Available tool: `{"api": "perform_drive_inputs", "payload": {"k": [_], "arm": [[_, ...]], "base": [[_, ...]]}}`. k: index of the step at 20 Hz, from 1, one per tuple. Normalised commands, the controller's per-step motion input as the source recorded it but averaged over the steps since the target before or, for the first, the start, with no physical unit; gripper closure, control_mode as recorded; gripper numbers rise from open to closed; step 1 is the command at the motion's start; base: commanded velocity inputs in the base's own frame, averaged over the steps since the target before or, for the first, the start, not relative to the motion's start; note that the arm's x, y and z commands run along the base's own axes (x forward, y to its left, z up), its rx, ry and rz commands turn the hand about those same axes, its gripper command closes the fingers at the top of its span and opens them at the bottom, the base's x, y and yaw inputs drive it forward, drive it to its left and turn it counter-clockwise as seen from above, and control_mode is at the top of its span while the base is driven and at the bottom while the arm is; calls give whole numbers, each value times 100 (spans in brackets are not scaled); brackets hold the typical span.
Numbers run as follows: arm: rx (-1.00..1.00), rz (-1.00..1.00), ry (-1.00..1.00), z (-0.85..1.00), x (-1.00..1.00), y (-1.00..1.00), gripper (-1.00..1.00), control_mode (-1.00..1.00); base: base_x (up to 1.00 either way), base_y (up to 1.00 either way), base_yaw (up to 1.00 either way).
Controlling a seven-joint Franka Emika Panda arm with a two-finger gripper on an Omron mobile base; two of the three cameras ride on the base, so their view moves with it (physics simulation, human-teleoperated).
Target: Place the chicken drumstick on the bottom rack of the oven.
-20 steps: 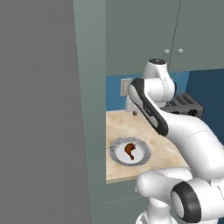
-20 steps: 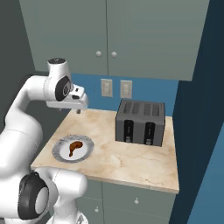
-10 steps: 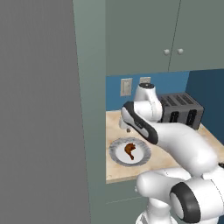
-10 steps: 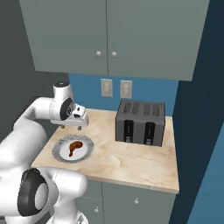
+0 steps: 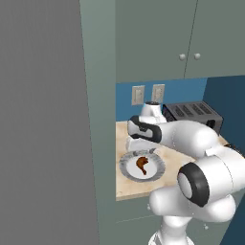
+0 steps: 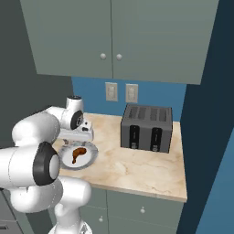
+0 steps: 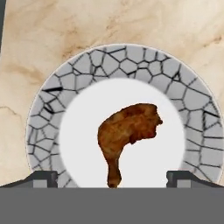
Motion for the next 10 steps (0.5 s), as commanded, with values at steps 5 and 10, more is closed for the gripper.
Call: {"api": "perform_drive_inputs", "payload": {"k": [5,10], "arm": [[0,0,7,-64,2,5,-100,-100],[0,0,6,-58,0,0,-100,-100]], "base": [[0,0,0],[0,0,0]]}}
